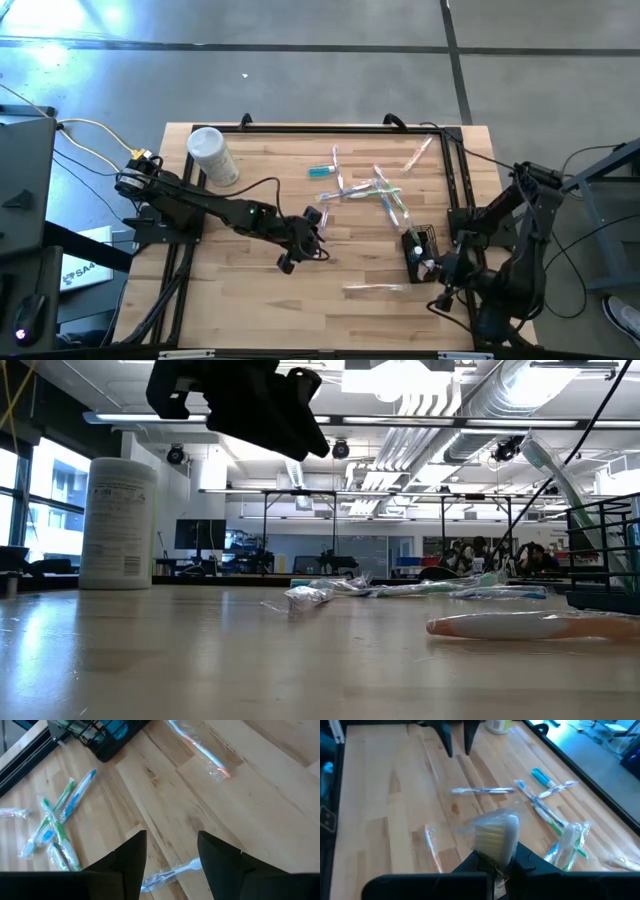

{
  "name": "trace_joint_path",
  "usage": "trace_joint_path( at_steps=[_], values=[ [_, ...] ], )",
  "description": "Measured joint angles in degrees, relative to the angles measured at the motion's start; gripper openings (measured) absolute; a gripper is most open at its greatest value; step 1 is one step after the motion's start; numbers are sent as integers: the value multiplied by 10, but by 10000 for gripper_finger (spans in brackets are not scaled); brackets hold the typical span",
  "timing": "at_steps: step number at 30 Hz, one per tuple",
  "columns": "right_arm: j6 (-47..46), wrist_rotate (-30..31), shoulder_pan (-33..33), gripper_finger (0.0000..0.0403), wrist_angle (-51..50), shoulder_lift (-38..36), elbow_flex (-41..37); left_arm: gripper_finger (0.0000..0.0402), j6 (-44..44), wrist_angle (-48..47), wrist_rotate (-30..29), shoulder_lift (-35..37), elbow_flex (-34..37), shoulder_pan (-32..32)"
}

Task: Pick & Place toothbrushing station
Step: Put the bottom left orange toothbrush into the black mesh organizer

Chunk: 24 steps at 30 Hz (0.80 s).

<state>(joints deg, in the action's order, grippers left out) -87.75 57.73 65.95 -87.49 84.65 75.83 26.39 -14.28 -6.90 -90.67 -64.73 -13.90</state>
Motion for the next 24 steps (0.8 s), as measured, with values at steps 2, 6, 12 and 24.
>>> trace_joint_path(
  at_steps=[2, 6, 12, 24],
  values=[
    [-21, 0, 0, 4, -13, 8, 0, 173, 0, 0, 9, 0, 0, 0],
    [-49, -7, 0, 4, -25, 20, 0, 173, 0, 3, 16, 0, 0, 0],
    [-55, -13, 0, 4, -25, 20, 0, 173, -11, 9, 27, 0, 0, 0],
    [-167, -42, 0, 4, -24, 20, -77, 173, -14, 8, 64, 0, 0, 0]
  ],
)
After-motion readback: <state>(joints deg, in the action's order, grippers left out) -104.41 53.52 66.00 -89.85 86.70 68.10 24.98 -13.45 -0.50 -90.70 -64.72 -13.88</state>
